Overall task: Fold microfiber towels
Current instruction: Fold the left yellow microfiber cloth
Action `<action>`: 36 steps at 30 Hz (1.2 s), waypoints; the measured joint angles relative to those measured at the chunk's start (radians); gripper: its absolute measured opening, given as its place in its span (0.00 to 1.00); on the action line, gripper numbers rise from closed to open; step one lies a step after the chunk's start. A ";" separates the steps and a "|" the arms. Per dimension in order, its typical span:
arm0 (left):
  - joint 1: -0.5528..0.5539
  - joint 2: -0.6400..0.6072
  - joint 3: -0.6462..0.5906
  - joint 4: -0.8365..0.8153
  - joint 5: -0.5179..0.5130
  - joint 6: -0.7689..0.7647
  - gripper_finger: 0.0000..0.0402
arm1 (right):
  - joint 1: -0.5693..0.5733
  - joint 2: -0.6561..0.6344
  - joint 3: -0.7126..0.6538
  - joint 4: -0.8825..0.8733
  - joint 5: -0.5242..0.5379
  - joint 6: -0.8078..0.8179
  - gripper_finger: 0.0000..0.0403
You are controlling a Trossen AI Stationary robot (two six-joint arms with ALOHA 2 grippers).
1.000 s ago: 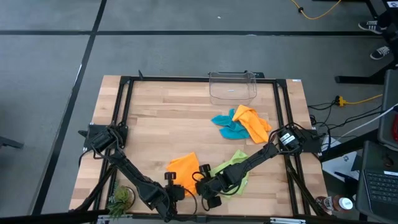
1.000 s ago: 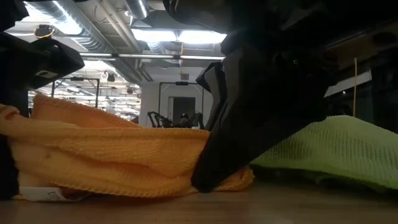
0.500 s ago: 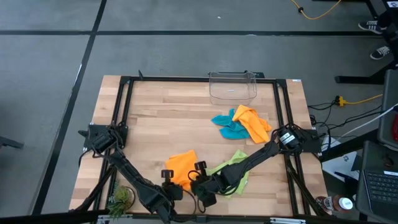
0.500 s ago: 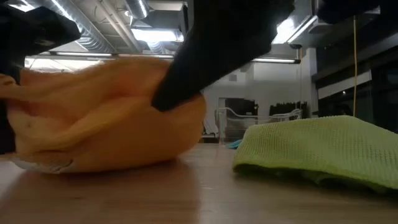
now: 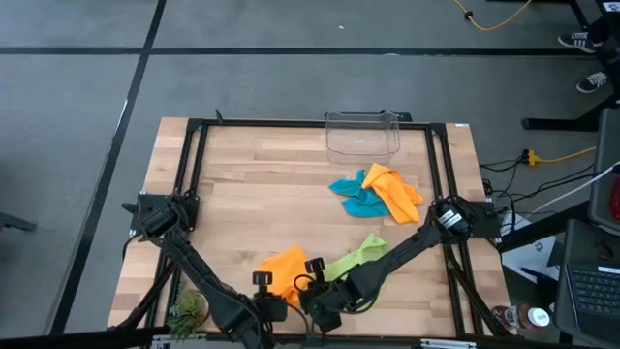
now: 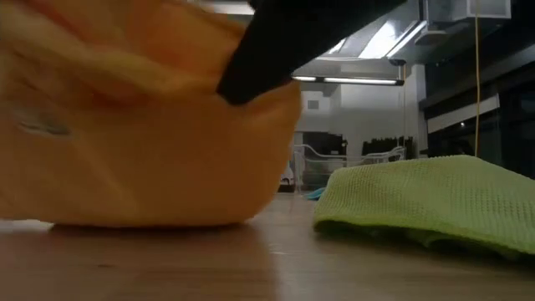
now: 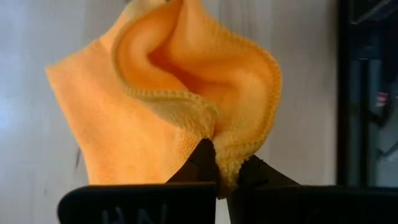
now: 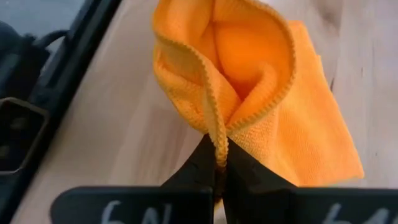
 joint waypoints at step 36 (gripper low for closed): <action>0.057 0.001 -0.206 -0.170 0.037 -0.259 0.00 | -0.164 0.090 0.004 -0.006 0.077 -0.009 0.02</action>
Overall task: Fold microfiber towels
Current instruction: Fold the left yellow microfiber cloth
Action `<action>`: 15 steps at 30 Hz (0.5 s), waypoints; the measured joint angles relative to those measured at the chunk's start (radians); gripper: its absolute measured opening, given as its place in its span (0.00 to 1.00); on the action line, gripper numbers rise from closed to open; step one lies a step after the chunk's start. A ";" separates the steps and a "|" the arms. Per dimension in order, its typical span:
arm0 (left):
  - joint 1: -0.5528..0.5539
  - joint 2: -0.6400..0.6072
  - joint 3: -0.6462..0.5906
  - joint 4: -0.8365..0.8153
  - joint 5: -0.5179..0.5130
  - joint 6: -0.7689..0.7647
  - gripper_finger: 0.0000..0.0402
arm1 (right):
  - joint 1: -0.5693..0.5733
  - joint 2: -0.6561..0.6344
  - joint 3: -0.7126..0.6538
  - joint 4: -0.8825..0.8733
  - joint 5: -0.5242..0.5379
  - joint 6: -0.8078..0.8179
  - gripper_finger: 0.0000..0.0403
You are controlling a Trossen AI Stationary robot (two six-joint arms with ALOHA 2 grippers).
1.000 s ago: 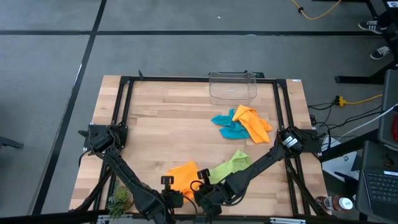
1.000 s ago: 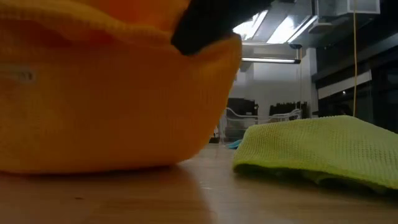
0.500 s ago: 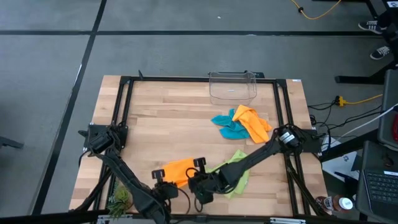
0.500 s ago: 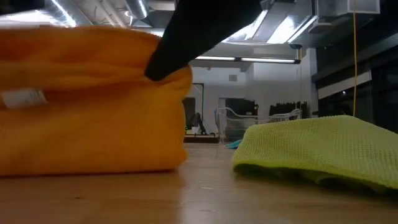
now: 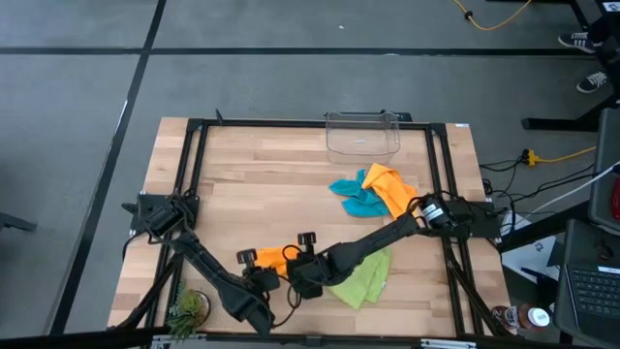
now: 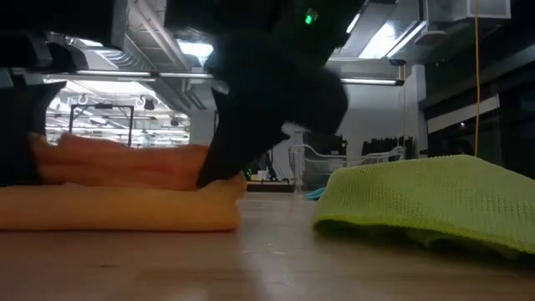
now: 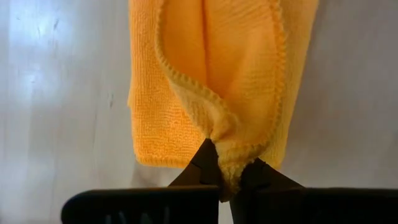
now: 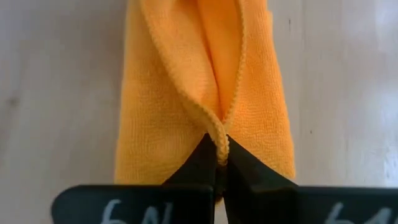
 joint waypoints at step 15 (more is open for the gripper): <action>0.030 -0.013 -0.067 0.005 -0.009 -0.094 0.29 | -0.028 0.024 0.000 -0.002 0.048 -0.006 0.40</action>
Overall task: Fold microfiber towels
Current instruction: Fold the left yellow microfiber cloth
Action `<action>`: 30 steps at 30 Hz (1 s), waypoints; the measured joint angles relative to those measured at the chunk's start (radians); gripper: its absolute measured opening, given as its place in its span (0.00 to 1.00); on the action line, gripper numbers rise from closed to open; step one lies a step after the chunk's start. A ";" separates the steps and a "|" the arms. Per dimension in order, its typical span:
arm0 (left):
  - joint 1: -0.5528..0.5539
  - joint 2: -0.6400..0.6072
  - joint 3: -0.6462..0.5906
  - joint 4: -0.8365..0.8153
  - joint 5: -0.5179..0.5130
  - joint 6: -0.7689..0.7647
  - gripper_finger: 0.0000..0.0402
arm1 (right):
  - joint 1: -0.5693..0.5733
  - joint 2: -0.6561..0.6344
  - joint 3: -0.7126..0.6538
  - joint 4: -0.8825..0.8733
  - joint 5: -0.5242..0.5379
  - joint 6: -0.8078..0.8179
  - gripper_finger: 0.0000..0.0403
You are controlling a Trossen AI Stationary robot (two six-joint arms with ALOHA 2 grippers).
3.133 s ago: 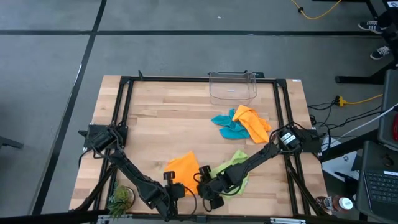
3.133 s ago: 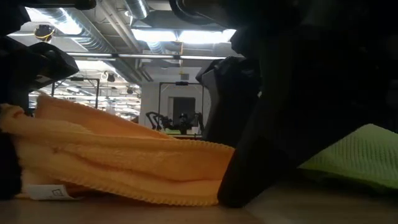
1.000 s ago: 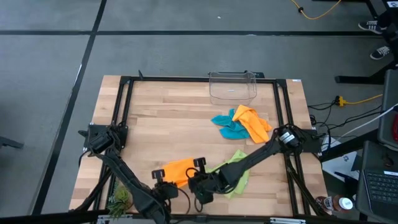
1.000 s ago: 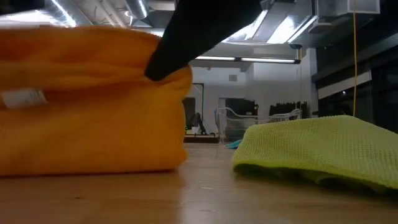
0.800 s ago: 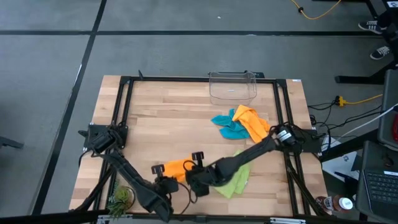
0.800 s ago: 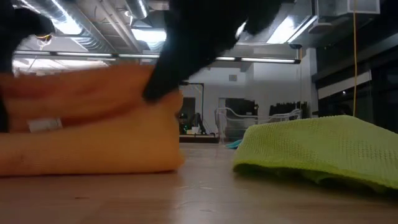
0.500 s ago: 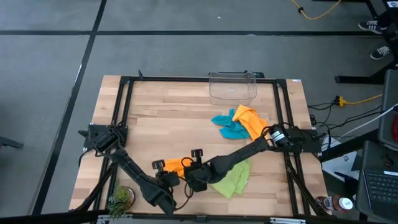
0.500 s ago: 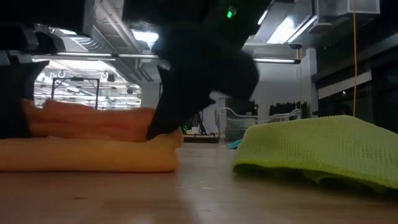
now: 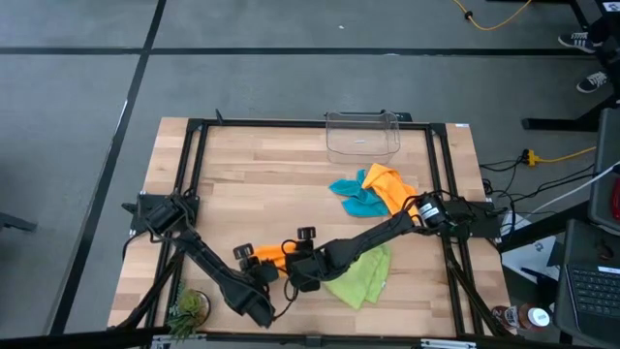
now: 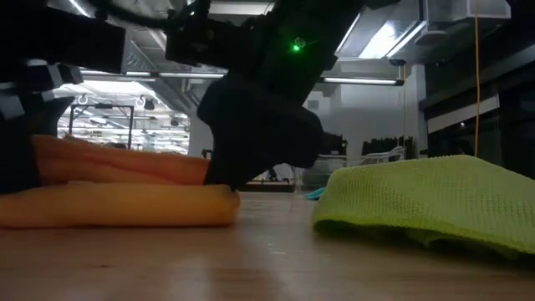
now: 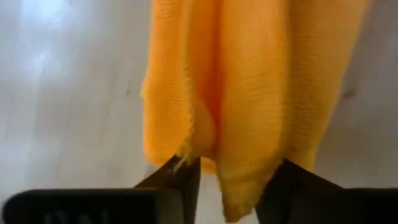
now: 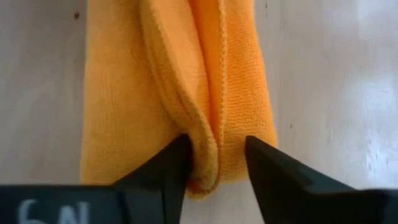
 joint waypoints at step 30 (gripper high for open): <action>-0.010 -0.058 0.085 -0.231 -0.027 -0.064 0.35 | 0.007 -0.105 0.000 -0.077 0.131 -0.019 0.42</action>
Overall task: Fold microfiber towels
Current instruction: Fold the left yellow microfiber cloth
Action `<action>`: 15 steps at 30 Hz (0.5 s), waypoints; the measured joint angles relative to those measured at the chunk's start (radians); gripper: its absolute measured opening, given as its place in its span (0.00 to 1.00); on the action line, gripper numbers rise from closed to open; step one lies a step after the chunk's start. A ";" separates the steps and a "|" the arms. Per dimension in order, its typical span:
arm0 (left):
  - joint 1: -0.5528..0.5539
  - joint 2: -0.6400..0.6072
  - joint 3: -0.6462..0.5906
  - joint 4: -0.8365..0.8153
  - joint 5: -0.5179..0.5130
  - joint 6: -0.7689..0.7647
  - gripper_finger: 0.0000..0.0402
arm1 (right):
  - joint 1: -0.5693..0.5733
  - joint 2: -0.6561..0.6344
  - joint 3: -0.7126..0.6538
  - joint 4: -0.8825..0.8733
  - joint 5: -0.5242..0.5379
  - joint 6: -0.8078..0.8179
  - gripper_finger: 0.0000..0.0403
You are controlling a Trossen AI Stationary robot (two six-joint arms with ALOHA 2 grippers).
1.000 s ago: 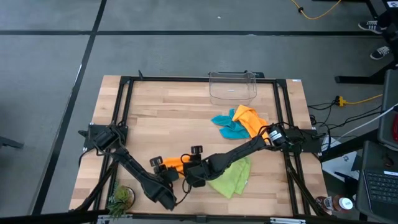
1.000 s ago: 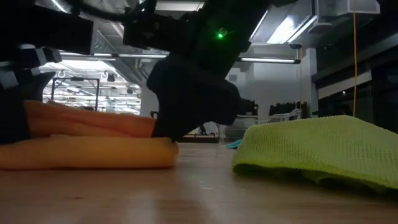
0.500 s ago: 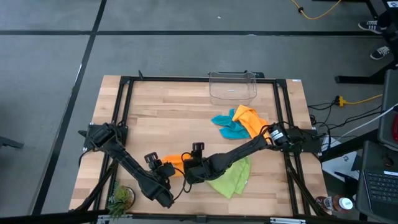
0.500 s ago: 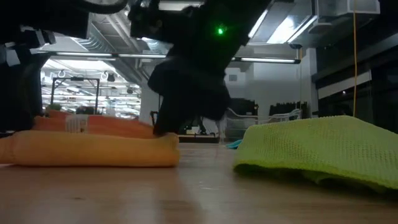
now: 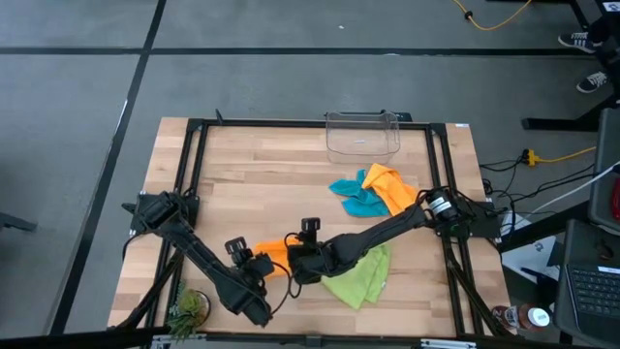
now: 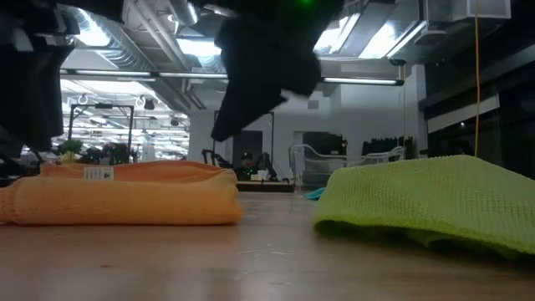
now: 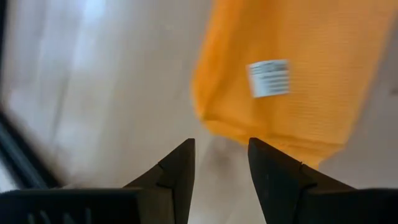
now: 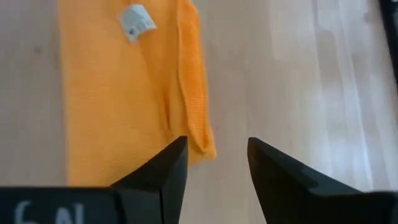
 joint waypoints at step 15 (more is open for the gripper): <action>0.009 0.000 -0.144 0.233 -0.190 -0.063 0.35 | -0.023 -0.006 -0.201 0.437 -0.071 0.000 0.42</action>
